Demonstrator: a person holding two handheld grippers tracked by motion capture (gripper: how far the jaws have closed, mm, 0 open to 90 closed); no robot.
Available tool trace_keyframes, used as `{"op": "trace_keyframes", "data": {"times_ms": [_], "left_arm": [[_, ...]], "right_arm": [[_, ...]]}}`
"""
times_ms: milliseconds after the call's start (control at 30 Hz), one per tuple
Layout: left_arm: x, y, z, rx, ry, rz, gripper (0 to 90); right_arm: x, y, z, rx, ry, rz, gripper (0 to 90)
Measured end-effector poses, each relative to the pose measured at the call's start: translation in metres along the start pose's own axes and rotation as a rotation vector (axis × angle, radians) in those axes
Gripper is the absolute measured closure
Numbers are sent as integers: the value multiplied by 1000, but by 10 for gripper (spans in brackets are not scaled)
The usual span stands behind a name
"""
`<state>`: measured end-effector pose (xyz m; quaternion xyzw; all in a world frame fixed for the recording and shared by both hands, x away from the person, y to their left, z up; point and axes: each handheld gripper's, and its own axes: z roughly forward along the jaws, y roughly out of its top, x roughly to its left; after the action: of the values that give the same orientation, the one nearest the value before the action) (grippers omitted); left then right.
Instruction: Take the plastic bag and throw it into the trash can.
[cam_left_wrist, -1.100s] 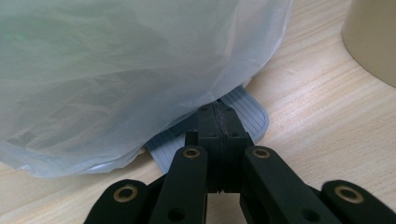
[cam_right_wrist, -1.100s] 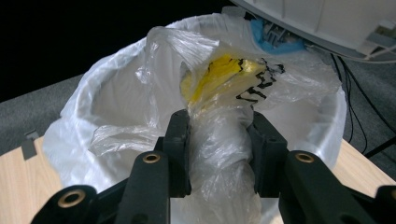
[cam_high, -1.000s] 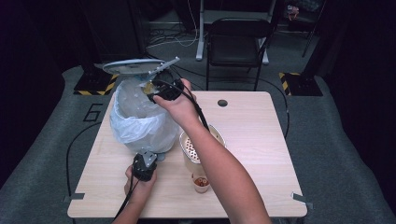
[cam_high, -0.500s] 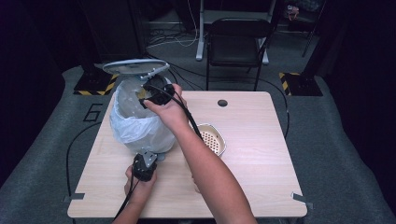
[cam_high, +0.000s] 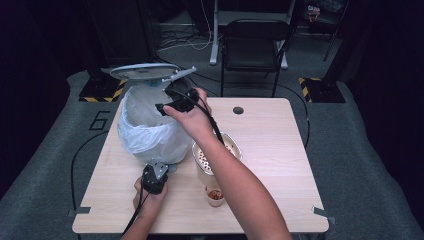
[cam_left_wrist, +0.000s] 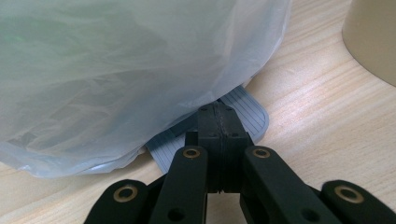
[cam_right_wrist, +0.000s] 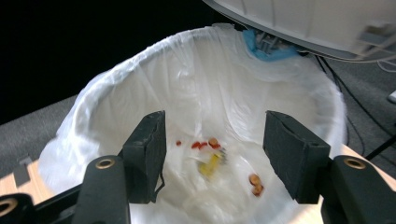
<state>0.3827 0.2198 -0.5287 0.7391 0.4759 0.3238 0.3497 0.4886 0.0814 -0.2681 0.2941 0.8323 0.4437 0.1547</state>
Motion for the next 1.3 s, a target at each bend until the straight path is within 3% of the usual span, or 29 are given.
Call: {"op": "trace_keyframes", "data": {"times_ms": [100, 200, 267, 333, 400, 433, 467, 500, 567, 600, 633, 800, 833, 1067, 1233, 1300], "left_arm": [[0, 0, 0, 0, 1, 0, 899], [0, 0, 0, 0, 2, 2, 899], [0, 0, 0, 1, 1, 4, 899], [0, 0, 0, 1, 2, 2, 899], [0, 0, 0, -3, 4, 2, 899], [5, 2, -1, 5, 22, 88, 899], [5, 2, -1, 5, 22, 88, 899], [3, 1, -1, 2, 13, 64, 899], [3, 1, -1, 8, 3, 55, 899], [3, 1, -1, 8, 3, 55, 898], [3, 1, -1, 6, 3, 58, 899], [4, 1, -1, 13, 1, 65, 898], [4, 1, -1, 14, 1, 64, 898], [3, 1, -1, 8, 6, 58, 897], [5, 1, -1, 0, 28, 86, 898], [3, 1, -1, -1, 16, 66, 897]], "right_arm": [[-7, -13, -30, -23, 3, -21, 410], [-10, -22, -44, -30, -12, -32, 418], [-14, -42, -67, -16, -21, -47, 412], [-14, -48, -71, -16, -20, -47, 405], [-15, -73, -88, -22, -22, -55, 385], [-14, -81, -92, -20, -29, -62, 370], [-14, -81, -92, -20, -29, -62, 370], [-14, -89, -95, -17, -31, -69, 355], [-14, -111, -100, 6, -18, -49, 320], [-14, -111, -100, 6, -18, -49, 320], [-12, -124, -103, 8, -20, -45, 296], [-5, -149, -112, 2, -23, -50, 266], [-1, -161, -116, 2, -9, -22, 247], [4, -189, -120, 13, 4, 11, 208], [11, -217, -127, 30, 11, 38, 191], [13, -224, -129, 31, 9, 39, 187]]}}
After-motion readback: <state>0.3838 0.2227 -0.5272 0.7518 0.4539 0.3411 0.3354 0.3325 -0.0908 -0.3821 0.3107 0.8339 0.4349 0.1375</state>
